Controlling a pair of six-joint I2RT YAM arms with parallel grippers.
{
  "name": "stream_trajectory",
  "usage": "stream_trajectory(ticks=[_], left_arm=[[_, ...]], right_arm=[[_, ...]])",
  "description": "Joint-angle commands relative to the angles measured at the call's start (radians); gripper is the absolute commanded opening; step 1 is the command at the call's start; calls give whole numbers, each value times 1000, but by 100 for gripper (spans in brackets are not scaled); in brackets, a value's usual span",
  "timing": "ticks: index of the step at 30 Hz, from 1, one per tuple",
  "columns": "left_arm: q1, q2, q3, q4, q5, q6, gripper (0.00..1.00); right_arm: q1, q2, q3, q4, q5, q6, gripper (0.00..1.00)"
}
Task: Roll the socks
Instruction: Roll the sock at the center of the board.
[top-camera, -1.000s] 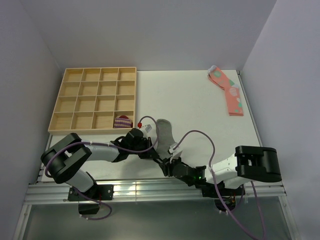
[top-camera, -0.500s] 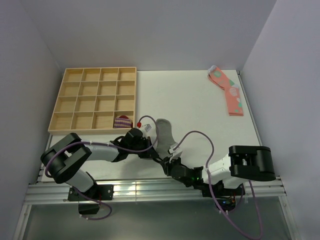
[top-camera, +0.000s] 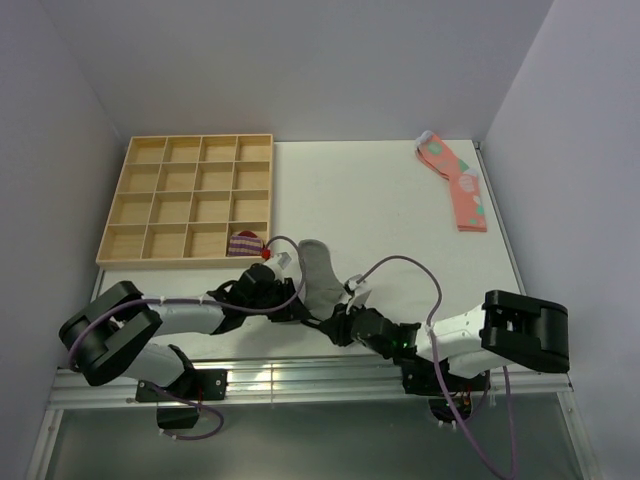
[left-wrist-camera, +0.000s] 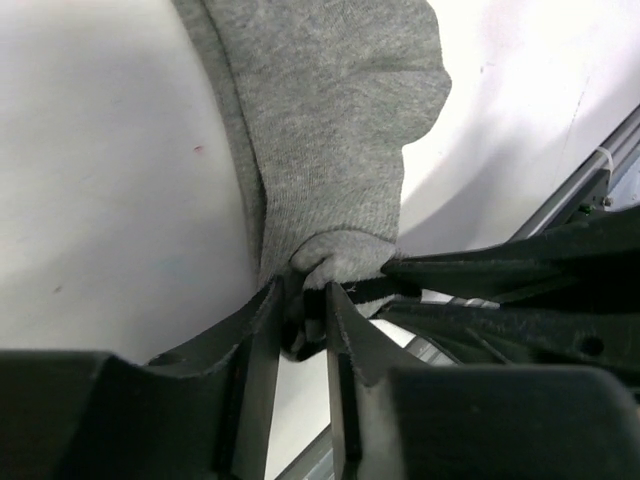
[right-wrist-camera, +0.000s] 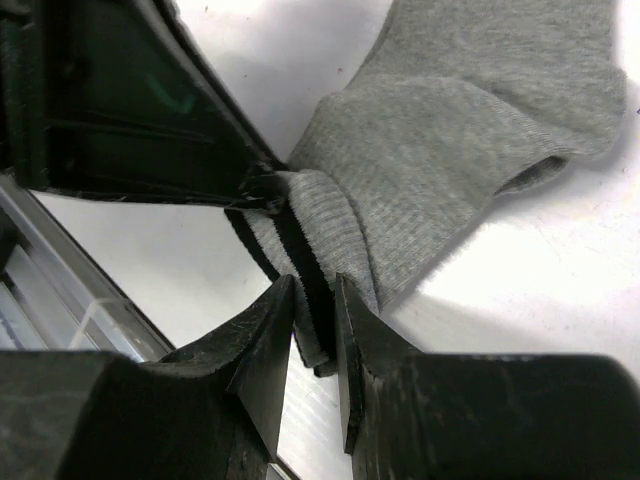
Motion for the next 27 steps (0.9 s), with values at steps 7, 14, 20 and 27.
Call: stream_trajectory(ticks=[7,14,20,27], left_arm=[[2,-85,-94,-38,-113,18,36],[-24,-185,-153,64,-171,26,39],[-41,-263,-176,96,-220,55,42],[-69,-364,-207,154,-295,120,44]], right_arm=[[-153,92,124,-236,-371,-9,28],[-288,148,89,-144,-606,29,28],[-362,186,114,-166,-750,37,27],[-445,252,158,-221,-877,35,27]])
